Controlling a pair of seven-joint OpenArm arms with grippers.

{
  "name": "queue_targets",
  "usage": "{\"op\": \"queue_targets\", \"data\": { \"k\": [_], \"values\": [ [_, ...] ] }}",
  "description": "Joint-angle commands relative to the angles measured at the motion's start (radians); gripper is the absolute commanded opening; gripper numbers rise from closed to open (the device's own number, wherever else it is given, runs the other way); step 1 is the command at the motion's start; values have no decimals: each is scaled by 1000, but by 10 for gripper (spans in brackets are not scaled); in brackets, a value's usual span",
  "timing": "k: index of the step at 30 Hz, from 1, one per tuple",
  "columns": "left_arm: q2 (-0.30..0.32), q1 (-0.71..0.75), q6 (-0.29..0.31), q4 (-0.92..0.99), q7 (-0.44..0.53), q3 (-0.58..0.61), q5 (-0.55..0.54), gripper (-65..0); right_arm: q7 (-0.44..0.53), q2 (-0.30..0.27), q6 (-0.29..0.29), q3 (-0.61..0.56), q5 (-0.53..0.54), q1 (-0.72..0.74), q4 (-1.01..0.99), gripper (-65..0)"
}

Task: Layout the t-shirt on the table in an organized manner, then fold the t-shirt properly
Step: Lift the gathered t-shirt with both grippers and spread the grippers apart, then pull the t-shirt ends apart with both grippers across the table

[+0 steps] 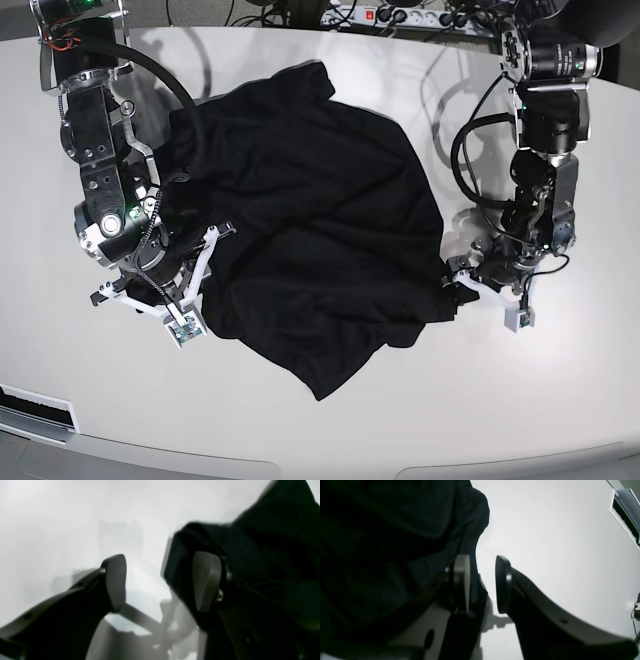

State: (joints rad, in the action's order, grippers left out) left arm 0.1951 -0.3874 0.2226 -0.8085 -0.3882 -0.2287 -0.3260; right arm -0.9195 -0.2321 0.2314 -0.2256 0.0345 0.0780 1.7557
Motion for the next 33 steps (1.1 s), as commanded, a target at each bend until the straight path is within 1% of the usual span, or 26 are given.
{"op": "queue_targets", "data": {
  "k": [1,6,8,11,12,20,21,22,23,24,25,26,27,30,33],
  "values": [
    [10,-40,1,8,5,-2,-2,-230,17,-3,-5,5,-5,19,18,-447],
    [7,-45,2,53,46,-1,-4,-230,17,-3,-11,5,-5,19,18,-447],
    [4,-45,4,62,48,-1,-14,-230,17,-3,-12,5,-5,19,18,-447],
    [4,-45,44,75,52,13,-28,-230,17,-3,-12,5,-5,19,18,-447],
    [3,-45,55,79,54,23,-28,-230,16,-3,-12,5,-5,19,18,-447],
    [-29,-45,55,92,74,145,-31,-232,1,-3,-12,5,-5,18,18,-447],
    [-33,-45,55,92,74,159,-31,-245,-2,-3,-12,5,-5,19,18,-447],
    [-38,-45,51,92,75,171,-31,-276,-2,-3,-11,5,-5,19,18,-447],
    [-42,-45,37,92,74,179,-31,-327,-2,-3,-11,5,-6,19,18,-450],
    [-46,-45,18,92,74,184,-31,-398,-2,-4,-11,5,-9,19,18,-455],
    [-49,-45,2,92,73,185,-31,-488,-2,-3,-11,5,-9,19,18,-455],
    [-48,-45,-4,92,69,185,-31,-580,-2,-3,-11,5,-9,19,18,-455],
    [-47,-45,-6,90,65,184,-31,-650,-1,-4,-10,5,-9,19,18,-455],
    [-38,-52,9,71,25,182,-31,-650,0,-4,-2,5,-9,19,18,-455],
    [-21,-65,58,12,-61,180,-55,-650,3,-4,-3,5,-8,19,18,-455]
  ]
}}
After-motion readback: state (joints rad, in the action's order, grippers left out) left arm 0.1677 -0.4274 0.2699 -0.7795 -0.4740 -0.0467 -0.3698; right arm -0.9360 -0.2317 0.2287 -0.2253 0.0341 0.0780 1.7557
